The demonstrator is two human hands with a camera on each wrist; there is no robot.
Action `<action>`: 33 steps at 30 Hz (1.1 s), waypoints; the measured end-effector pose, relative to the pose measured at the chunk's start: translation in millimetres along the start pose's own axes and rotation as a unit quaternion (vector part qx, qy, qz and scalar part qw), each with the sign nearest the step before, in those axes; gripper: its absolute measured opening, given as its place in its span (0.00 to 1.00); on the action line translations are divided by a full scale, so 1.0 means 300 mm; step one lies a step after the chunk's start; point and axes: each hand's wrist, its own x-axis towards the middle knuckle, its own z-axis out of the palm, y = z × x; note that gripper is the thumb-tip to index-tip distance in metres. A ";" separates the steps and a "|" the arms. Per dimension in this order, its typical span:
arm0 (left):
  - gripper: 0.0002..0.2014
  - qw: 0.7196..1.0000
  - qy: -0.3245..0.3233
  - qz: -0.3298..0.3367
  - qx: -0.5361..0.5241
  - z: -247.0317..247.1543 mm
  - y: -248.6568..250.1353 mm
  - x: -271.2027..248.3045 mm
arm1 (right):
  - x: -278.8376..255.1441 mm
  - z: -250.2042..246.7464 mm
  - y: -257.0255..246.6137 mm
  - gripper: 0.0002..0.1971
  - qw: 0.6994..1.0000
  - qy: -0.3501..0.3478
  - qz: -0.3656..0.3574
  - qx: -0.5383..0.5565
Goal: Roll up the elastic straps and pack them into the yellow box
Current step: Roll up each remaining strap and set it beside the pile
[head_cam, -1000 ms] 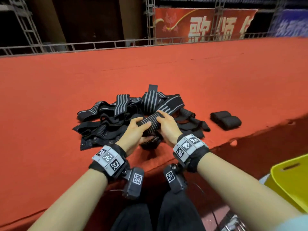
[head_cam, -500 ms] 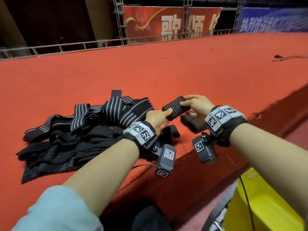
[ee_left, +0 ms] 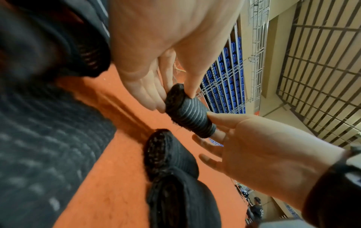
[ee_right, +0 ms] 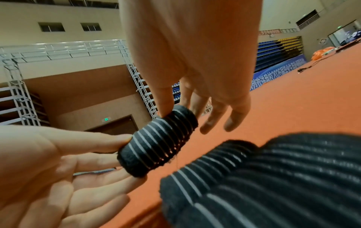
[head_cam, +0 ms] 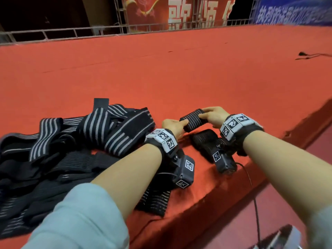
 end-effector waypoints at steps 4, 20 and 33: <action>0.10 1.000 0.008 -0.012 0.019 0.037 -0.055 0.093 | 0.082 0.047 0.079 0.16 1.000 -0.003 0.015 -0.011; 0.31 0.986 0.023 0.008 0.165 0.054 -0.104 0.181 | 0.070 0.045 0.149 0.17 0.987 0.030 -0.004 -0.156; 0.02 0.986 0.004 0.132 0.098 -0.324 0.157 -0.226 | -0.156 0.076 -0.144 0.07 0.996 -0.029 0.036 0.074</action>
